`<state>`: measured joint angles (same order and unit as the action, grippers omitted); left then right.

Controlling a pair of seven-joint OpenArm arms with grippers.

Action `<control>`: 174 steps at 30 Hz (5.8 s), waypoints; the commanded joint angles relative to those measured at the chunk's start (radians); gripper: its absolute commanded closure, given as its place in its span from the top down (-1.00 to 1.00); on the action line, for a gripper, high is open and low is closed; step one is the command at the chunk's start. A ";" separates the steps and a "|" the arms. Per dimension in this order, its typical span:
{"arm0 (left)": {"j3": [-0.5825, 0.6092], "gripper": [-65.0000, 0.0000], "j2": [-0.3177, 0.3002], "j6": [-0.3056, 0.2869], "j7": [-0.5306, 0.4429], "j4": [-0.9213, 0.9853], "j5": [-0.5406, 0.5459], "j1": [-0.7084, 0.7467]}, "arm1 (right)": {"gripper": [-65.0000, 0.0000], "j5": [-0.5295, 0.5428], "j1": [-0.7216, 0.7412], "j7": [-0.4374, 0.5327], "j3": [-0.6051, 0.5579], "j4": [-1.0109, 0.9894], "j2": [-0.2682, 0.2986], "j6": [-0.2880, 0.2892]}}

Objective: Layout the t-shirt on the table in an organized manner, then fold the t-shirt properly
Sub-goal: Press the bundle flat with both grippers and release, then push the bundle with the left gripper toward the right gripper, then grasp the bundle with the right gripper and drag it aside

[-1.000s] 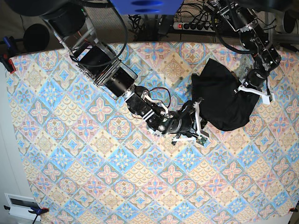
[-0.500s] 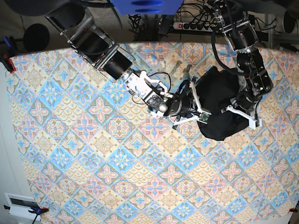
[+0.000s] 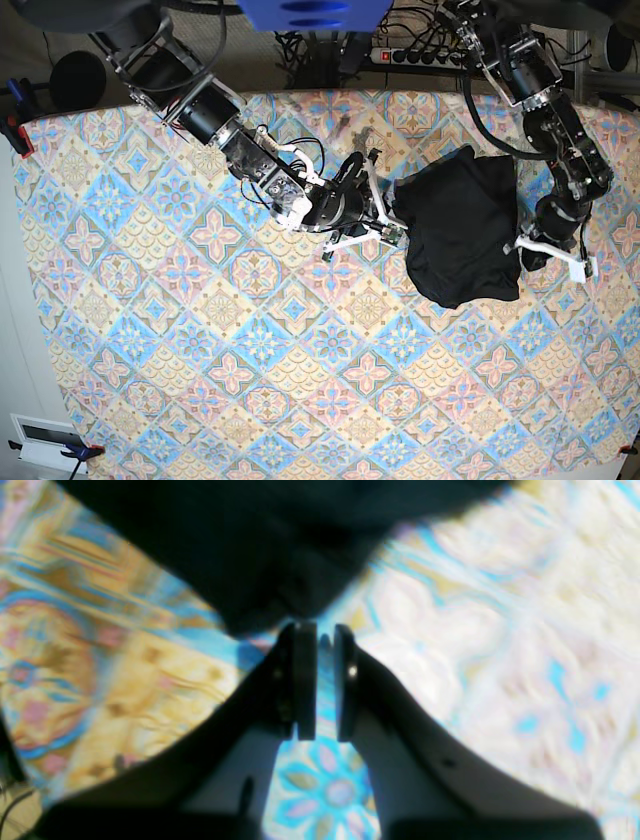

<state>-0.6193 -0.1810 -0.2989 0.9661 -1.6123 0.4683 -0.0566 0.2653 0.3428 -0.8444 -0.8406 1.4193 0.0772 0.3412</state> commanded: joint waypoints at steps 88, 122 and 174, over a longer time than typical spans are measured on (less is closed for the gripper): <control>0.206 -0.98 0.211 -0.007 -0.037 0.487 0.019 -0.076 | -0.95 0.197 -0.222 0.076 0.763 0.291 0.134 0.005; 0.175 -0.98 0.183 -0.007 0.061 0.089 0.027 0.186 | -0.95 0.299 -0.278 0.024 0.774 0.325 0.164 0.006; -0.219 -0.98 -0.022 -0.009 0.063 -0.061 0.407 0.298 | -1.00 0.044 -0.118 0.015 0.366 -0.041 -0.233 0.154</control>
<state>-0.8341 -0.1860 -0.3004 1.0451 -1.6558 0.8509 0.2451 0.2947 0.2092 -0.8467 -0.4770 1.3602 -0.1516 0.4911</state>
